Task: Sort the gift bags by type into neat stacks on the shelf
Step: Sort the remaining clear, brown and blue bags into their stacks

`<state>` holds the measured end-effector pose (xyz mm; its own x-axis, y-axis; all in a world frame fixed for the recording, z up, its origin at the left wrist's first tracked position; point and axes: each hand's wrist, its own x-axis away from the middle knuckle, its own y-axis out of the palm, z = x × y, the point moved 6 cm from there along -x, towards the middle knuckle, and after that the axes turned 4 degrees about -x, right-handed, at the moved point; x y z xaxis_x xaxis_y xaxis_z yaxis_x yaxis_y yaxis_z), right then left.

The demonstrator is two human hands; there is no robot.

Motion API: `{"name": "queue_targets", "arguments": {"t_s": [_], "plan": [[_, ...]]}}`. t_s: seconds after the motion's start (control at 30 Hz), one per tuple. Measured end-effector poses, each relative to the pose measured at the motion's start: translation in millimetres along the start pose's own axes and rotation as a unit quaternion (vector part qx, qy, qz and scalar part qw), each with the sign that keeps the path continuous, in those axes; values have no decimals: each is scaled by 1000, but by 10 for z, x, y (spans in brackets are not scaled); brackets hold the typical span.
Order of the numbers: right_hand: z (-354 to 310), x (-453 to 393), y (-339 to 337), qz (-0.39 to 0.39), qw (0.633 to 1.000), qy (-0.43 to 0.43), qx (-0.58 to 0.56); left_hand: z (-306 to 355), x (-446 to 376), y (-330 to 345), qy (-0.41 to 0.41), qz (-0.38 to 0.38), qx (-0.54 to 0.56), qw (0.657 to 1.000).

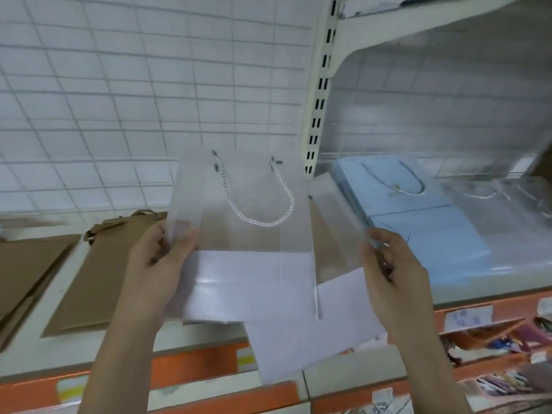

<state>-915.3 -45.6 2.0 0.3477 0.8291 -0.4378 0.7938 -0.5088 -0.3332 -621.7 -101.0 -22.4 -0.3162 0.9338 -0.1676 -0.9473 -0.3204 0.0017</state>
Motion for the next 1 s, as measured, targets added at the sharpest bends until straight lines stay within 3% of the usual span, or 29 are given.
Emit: {"name": "queue_targets", "arguments": {"t_s": [0.17, 0.37, 0.57, 0.7, 1.0], "plan": [[425, -295, -761, -51, 999, 0, 6, -38, 545, 841, -22, 35, 63, 997], [652, -519, -1444, -84, 996, -34, -18, 123, 994, 1471, 5, 54, 45, 998], [944, -730, -1732, -35, 997, 23, -68, 214, 1054, 1696, 8, 65, 50, 997], [1028, -803, -1781, -29, 995, 16, -97, 226, 1005, 1929, 8, 44, 49, 998], [1492, -1100, -2259, 37, 994, 48, -91, 194, 934, 2679, 1, 9, 50, 999]]}}
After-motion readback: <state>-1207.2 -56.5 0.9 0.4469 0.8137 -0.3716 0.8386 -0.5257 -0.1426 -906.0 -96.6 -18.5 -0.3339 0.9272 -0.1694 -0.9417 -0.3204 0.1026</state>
